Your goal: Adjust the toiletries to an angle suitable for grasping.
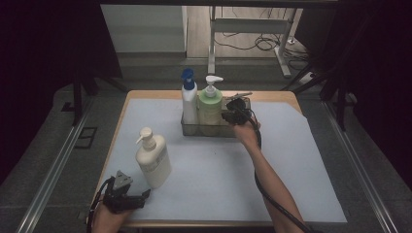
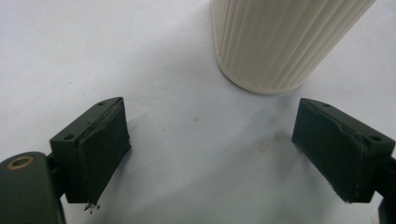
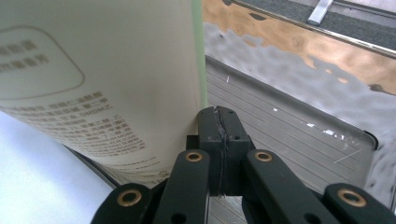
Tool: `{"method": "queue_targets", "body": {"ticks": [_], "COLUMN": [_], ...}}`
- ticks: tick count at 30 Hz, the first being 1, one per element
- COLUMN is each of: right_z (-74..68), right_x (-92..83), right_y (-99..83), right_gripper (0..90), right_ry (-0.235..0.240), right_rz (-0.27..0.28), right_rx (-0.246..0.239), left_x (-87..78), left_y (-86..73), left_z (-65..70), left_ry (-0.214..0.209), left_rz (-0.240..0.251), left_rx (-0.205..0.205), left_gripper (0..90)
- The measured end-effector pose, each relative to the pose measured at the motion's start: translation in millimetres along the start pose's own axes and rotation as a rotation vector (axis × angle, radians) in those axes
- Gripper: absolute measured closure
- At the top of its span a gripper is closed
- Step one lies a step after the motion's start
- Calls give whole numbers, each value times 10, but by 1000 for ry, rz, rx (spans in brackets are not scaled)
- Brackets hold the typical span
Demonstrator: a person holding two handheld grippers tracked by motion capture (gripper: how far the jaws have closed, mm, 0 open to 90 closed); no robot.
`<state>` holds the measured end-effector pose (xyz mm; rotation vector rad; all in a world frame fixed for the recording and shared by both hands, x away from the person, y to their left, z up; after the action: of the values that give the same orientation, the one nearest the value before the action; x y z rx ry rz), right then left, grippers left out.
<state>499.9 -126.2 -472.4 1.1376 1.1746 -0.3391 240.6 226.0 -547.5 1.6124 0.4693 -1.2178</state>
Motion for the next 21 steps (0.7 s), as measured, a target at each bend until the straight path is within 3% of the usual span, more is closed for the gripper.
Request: {"method": "queue_targets", "body": {"ticks": [4,21], "right_z": [-40,-125], "right_x": [7,-38], "right_y": [13,13], "right_gripper": [893,896], "right_ry": [8,-36], "right_rz": [-3,-11], "right_rx": [-8,-49], "left_x": [0,0], "left_y": [0,2], "left_z": [0,-3], "left_ry": [0,1], "left_rz": [0,-1], "left_rx": [0,2], "left_gripper": [107,106]}}
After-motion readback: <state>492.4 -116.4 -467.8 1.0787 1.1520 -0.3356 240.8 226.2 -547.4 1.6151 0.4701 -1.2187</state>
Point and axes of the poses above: each handheld gripper's, and its own axes: x roughly forward along the jaws, y roughly out of its top, z roughly to its right, the point moved 3 cm from there along x, roughly forward along the jaws, and after that the axes turned 15 degrees about -z, right-handed, at the moved point
